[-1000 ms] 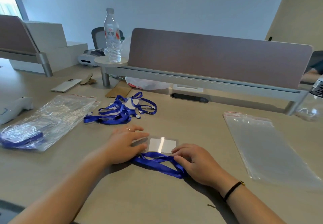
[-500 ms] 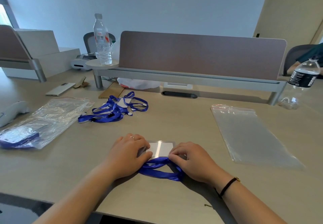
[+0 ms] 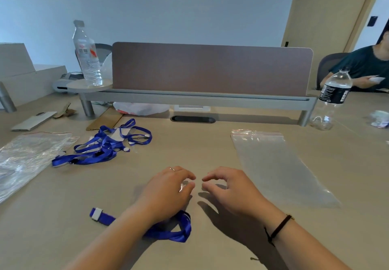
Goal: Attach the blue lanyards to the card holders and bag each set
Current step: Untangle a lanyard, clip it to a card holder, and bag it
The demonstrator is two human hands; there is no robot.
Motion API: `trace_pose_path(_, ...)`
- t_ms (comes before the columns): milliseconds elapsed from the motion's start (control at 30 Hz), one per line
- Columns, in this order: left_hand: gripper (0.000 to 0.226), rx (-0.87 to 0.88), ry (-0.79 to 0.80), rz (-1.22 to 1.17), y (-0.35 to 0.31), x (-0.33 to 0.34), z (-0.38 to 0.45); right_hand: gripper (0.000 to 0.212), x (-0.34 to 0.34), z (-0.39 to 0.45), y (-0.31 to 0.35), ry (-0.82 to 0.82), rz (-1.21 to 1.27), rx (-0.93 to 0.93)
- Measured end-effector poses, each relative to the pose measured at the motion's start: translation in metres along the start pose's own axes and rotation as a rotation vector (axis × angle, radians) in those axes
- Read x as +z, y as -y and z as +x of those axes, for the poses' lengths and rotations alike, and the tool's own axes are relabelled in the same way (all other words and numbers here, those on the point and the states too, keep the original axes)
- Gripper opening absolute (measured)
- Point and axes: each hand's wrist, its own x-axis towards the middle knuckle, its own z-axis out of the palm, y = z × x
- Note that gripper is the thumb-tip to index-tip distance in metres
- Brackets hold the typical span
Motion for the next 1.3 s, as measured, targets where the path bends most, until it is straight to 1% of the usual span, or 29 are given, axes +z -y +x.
trace_pose_path(133,0.035,0.035,0.027,-0.03,-0.038,0.019,0.036,0.027,-0.043,0.028,-0.05,-0.193,-0.174,0.208)
trace_pose_path(200,0.037,0.037,0.053,-0.048,-0.053,0.032,0.053,0.031,-0.057,0.036,-0.074,-0.228,-0.24,0.287)
trace_pose_path(267,0.042,0.046,0.08,-0.039,-0.066,0.043,0.07,0.034,-0.061,0.038,-0.091,-0.252,-0.298,0.321)
trace_pose_path(333,0.043,0.055,0.095,-0.008,-0.078,0.052,0.084,0.034,-0.059,0.037,-0.103,-0.249,-0.347,0.321)
trace_pose_path(433,0.035,0.084,0.085,0.099,-0.091,0.064,0.096,0.03,-0.056,0.037,-0.113,-0.228,-0.439,0.285)
trace_pose_path(500,0.041,0.105,0.068,0.165,-0.091,0.073,0.096,0.027,-0.055,0.038,-0.116,-0.263,-0.433,0.266)
trace_pose_path(567,0.048,0.095,0.063,0.154,-0.087,0.077,0.096,0.024,-0.055,0.039,-0.118,-0.291,-0.426,0.258)
trace_pose_path(667,0.047,0.091,0.061,0.097,-0.08,0.076,0.098,0.024,-0.053,0.041,-0.12,-0.3,-0.43,0.259)
trace_pose_path(800,0.047,0.094,0.056,0.09,-0.078,0.076,0.098,0.024,-0.053,0.042,-0.119,-0.314,-0.457,0.259)
trace_pose_path(933,0.047,0.097,0.054,0.101,-0.079,0.076,0.098,0.025,-0.051,0.043,-0.119,-0.309,-0.386,0.27)
trace_pose_path(1033,0.047,0.099,0.056,0.1,-0.079,0.076,0.097,0.027,-0.049,0.043,-0.119,-0.282,-0.388,0.256)
trace_pose_path(1133,0.047,0.103,0.052,0.103,-0.079,0.075,0.097,0.023,-0.049,0.043,-0.119,-0.304,-0.382,0.251)
trace_pose_path(1300,0.047,0.104,0.056,0.093,-0.08,0.074,0.095,0.024,-0.051,0.043,-0.12,-0.347,-0.295,0.253)
